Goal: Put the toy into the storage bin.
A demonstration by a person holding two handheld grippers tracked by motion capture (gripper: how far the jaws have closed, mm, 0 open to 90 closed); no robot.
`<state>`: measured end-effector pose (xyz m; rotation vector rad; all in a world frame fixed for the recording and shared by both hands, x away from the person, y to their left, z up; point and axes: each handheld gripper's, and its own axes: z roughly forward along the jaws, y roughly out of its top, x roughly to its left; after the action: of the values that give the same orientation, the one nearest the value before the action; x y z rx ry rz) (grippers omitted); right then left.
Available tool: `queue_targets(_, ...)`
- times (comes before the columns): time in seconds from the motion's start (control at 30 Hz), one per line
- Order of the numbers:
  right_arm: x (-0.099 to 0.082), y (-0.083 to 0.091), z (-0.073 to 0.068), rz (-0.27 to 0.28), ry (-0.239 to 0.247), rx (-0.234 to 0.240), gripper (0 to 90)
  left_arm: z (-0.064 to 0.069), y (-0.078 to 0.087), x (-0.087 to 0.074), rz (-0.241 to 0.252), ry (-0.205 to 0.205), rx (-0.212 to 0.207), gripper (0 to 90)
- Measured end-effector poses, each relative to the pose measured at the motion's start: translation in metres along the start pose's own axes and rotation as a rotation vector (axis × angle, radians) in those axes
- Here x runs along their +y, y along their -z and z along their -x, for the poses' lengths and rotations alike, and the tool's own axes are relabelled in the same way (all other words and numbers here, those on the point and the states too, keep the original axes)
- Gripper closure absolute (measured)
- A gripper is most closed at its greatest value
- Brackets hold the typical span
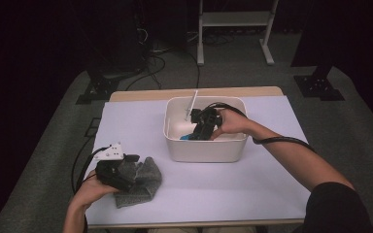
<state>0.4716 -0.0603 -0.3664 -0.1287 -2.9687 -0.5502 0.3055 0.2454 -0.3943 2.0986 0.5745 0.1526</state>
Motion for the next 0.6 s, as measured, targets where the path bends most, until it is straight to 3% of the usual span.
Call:
queue_targets(0.23,-0.0023,-0.0026,0.0,-0.017,-0.013,-0.006,25.5,0.0,-0.002,-0.0009,-0.004,0.003,-0.006,9.1)
queue_targets(0.47,-0.0002,0.0064,0.0,0.04,-0.017,-0.017,24.1,0.0003,-0.0015,0.0002,-0.006,-0.001,-0.008,9.1)
queue_targets(0.6,0.0004,0.0057,-0.0001,0.035,-0.027,-0.019,23.1,0.0007,-0.0013,0.0003,-0.004,-0.002,-0.01,9.1)
